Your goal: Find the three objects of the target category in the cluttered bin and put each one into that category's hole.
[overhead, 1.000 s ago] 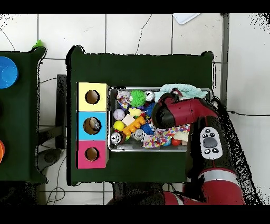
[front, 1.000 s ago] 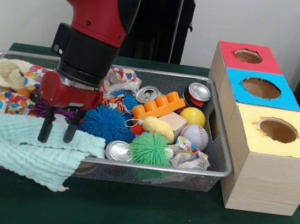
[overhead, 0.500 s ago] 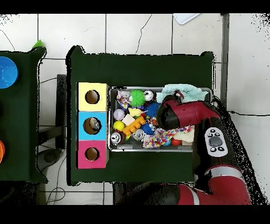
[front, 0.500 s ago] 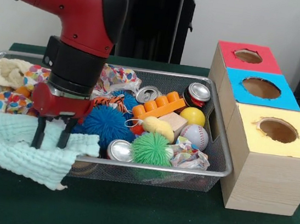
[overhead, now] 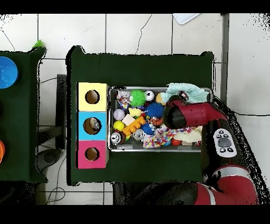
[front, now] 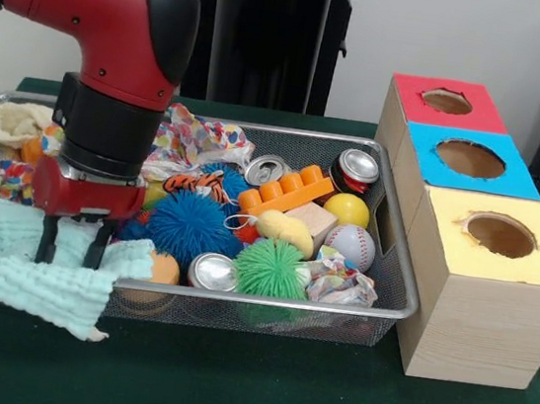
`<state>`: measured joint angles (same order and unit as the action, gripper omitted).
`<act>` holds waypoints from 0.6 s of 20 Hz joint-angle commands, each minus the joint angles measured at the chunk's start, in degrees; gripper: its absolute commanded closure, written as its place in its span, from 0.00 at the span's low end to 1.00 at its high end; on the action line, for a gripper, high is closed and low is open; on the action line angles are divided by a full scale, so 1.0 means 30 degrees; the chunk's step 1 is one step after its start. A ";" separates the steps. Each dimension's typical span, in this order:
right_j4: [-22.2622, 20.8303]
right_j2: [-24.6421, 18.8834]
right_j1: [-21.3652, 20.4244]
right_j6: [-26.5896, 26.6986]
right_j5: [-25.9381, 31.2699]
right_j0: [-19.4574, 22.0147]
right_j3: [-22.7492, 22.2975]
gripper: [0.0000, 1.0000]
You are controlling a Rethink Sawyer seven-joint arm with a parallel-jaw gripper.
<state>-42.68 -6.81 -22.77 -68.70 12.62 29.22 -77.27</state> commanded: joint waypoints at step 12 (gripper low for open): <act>-0.0154 -0.1581 0.0049 -0.0253 0.1548 0.1104 -0.1591 1.00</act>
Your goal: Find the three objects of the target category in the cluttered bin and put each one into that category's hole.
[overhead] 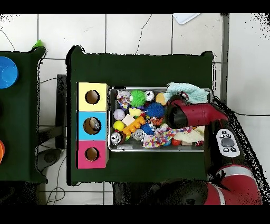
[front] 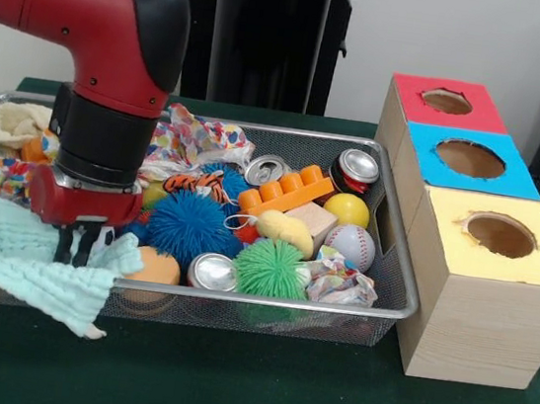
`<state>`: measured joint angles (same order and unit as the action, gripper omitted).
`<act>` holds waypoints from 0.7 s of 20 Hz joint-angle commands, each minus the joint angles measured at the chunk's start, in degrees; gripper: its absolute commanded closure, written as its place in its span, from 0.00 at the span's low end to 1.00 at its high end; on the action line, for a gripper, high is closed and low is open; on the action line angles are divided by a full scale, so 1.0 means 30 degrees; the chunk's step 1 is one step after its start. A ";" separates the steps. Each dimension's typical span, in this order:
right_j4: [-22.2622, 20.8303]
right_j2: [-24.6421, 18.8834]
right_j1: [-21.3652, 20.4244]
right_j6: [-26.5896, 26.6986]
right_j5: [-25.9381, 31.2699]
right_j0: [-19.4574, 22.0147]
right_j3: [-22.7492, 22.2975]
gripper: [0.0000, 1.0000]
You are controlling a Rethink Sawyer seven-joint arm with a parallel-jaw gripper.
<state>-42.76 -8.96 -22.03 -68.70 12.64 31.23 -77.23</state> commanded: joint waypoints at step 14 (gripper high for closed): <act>0.4812 -0.0303 -0.5215 -0.3533 0.4975 -0.1298 -0.8077 1.00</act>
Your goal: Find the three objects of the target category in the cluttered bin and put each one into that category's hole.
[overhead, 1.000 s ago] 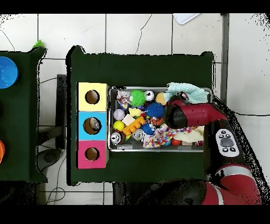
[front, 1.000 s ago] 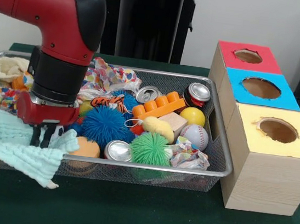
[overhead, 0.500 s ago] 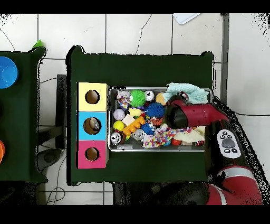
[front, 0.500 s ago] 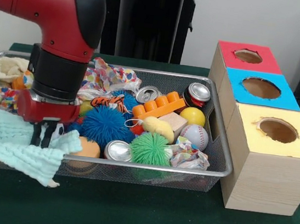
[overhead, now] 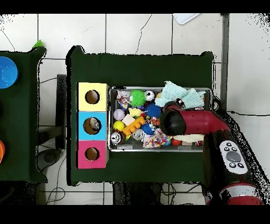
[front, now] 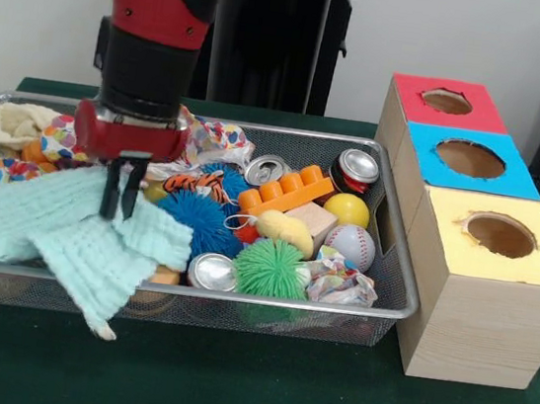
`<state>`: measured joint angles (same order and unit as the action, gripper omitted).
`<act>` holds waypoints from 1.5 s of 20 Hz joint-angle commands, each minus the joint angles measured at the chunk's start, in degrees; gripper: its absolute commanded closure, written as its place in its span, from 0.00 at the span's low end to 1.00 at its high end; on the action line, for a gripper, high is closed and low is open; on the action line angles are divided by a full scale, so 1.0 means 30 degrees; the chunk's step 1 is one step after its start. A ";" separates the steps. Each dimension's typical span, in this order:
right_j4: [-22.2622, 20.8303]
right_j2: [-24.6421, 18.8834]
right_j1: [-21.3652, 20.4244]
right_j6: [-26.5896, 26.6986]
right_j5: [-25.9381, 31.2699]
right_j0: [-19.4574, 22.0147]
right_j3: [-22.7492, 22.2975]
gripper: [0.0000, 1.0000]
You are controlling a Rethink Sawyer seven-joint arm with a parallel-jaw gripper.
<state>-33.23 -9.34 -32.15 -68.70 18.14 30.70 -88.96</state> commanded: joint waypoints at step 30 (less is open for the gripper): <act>0.6789 0.4447 -0.2794 -0.6505 0.1539 -0.7313 -0.7191 1.00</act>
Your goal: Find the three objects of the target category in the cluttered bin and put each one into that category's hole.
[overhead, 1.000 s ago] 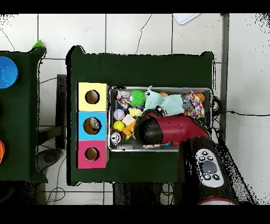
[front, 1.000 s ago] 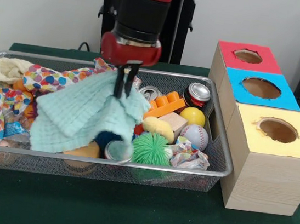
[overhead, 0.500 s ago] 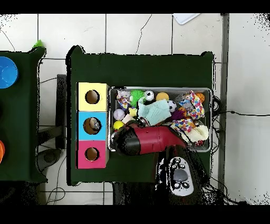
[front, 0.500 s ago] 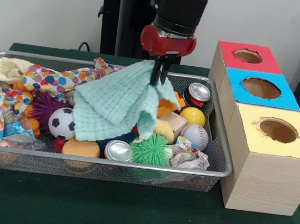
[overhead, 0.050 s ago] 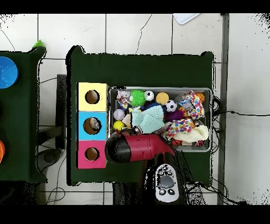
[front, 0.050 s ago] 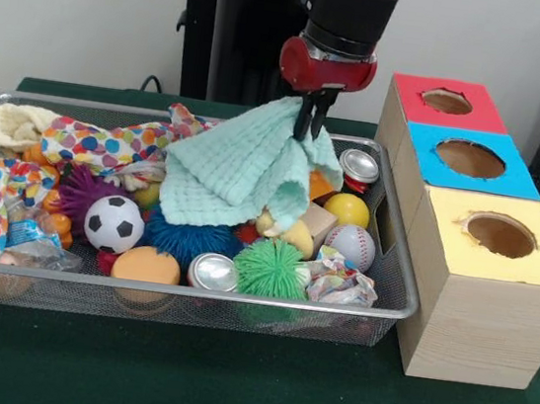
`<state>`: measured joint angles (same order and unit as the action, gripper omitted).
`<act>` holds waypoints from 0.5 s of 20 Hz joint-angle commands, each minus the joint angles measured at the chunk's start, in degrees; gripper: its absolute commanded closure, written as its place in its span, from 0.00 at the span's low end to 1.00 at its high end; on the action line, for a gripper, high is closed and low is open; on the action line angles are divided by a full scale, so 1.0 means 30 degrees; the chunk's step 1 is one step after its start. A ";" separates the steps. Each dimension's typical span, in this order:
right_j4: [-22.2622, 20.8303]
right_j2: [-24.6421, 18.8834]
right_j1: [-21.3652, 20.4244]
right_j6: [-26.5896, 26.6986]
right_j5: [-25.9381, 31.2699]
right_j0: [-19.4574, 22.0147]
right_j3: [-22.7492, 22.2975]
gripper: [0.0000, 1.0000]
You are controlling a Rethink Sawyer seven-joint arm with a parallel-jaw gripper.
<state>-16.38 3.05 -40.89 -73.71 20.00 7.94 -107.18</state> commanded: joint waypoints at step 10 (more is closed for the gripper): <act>0.0975 -0.0203 -0.0957 -0.2261 0.1852 0.1403 -0.0556 0.00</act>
<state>-14.84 4.17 -42.05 -73.72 20.01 9.54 -108.74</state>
